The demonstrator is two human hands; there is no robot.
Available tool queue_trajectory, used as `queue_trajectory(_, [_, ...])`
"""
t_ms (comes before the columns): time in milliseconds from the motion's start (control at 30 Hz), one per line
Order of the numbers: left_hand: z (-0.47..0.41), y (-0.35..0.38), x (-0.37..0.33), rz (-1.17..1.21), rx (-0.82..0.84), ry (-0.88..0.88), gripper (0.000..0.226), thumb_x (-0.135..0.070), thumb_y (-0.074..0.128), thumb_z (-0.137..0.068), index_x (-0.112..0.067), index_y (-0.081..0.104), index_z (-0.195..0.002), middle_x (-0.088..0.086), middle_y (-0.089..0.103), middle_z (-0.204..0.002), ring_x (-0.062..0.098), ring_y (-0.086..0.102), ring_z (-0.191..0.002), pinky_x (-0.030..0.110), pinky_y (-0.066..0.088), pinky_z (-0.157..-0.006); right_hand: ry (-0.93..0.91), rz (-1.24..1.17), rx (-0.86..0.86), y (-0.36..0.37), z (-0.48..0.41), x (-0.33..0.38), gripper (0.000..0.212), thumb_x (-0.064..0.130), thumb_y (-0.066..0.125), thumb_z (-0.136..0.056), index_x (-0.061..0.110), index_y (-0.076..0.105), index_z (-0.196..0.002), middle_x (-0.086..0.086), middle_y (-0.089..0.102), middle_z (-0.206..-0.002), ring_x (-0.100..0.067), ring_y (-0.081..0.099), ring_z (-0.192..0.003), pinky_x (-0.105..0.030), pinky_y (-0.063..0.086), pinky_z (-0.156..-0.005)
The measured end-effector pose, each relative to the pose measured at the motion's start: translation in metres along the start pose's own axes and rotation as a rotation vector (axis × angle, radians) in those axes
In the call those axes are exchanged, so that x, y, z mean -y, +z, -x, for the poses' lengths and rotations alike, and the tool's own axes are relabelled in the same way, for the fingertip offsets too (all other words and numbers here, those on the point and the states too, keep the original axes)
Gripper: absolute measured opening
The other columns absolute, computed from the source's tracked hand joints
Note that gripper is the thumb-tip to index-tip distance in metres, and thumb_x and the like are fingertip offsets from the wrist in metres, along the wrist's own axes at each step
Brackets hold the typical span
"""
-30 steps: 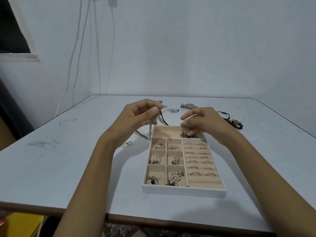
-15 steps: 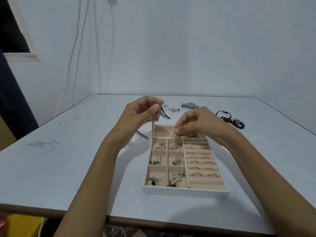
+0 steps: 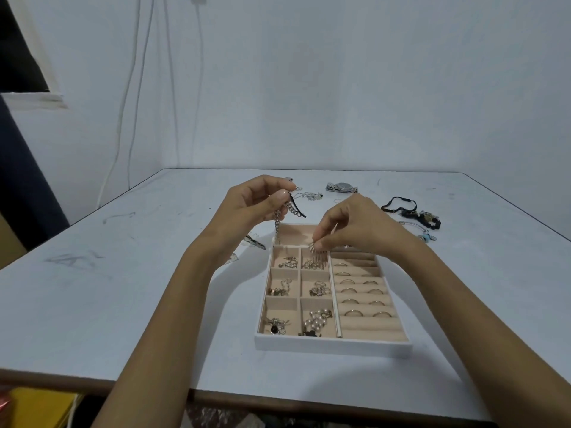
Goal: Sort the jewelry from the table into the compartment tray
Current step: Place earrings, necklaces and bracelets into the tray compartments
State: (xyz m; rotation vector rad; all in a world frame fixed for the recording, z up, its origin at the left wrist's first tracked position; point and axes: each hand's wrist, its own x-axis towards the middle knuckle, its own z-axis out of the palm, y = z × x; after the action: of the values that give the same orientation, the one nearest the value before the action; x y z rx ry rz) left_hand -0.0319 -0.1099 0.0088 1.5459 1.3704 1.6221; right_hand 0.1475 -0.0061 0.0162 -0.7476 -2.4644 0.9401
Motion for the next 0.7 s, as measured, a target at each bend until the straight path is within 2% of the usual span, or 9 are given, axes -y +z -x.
queue_trajectory(67, [0.0,0.0,0.0,-0.002,-0.005,-0.004,0.015,-0.014,0.058,-0.093,-0.012,0.067,-0.105,-0.009,0.064,-0.08,0.017,0.058,-0.08,0.04,0.05,-0.093,0.004,0.095,0.0,0.005,-0.003,-0.003,0.01,0.012,0.084,-0.068,0.017,0.078,-0.074,0.016,0.064,-0.052,0.006,0.054,-0.05,-0.01,0.041,-0.054])
queue_trajectory(133, [0.0,0.0,0.0,-0.004,-0.007,-0.003,0.015,-0.015,0.058,-0.093,-0.013,0.067,-0.104,-0.008,0.063,-0.079,0.017,0.058,-0.08,0.04,0.05,-0.093,0.012,0.144,-0.002,0.008,-0.005,-0.005,0.01,0.015,0.084,-0.068,0.021,0.077,-0.073,0.016,0.066,-0.055,0.006,0.056,-0.053,-0.019,0.047,-0.061])
queue_trajectory(333, [0.0,0.0,0.0,-0.012,-0.011,-0.007,0.015,-0.014,0.057,-0.093,-0.013,0.067,-0.104,-0.011,0.065,-0.08,0.014,0.059,-0.079,0.037,0.051,-0.092,-0.011,0.214,-0.01,0.016,-0.006,-0.007,0.011,0.019,0.085,-0.067,0.023,0.077,-0.073,0.011,0.058,-0.055,0.003,0.048,-0.048,-0.025,0.04,-0.059])
queue_trajectory(467, [0.0,0.001,0.0,-0.017,-0.013,-0.006,0.015,-0.014,0.057,-0.093,-0.012,0.066,-0.105,-0.013,0.065,-0.081,0.015,0.059,-0.08,0.035,0.051,-0.091,-0.017,0.239,0.012,0.018,-0.007,-0.008,0.01,0.02,0.084,-0.068,0.023,0.078,-0.075,0.009,0.058,-0.058,-0.003,0.047,-0.054,-0.026,0.039,-0.059])
queue_trajectory(567, [0.0,0.001,-0.001,-0.016,-0.011,-0.005,0.015,-0.014,0.057,-0.093,-0.013,0.066,-0.105,-0.013,0.065,-0.081,0.014,0.059,-0.08,0.034,0.051,-0.09,-0.007,0.218,0.019,0.016,-0.007,-0.008,0.011,0.019,0.084,-0.068,0.024,0.079,-0.077,0.011,0.057,-0.058,-0.001,0.048,-0.053,-0.022,0.038,-0.058])
queue_trajectory(700, [0.0,0.0,0.0,-0.02,-0.009,-0.014,0.015,-0.014,0.057,-0.093,-0.012,0.066,-0.105,-0.013,0.065,-0.082,0.014,0.058,-0.079,0.034,0.051,-0.09,-0.012,0.118,-0.015,0.003,-0.007,-0.007,0.01,0.017,0.081,-0.073,0.018,0.078,-0.082,0.008,0.06,-0.06,0.005,0.047,-0.047,-0.008,0.034,-0.05])
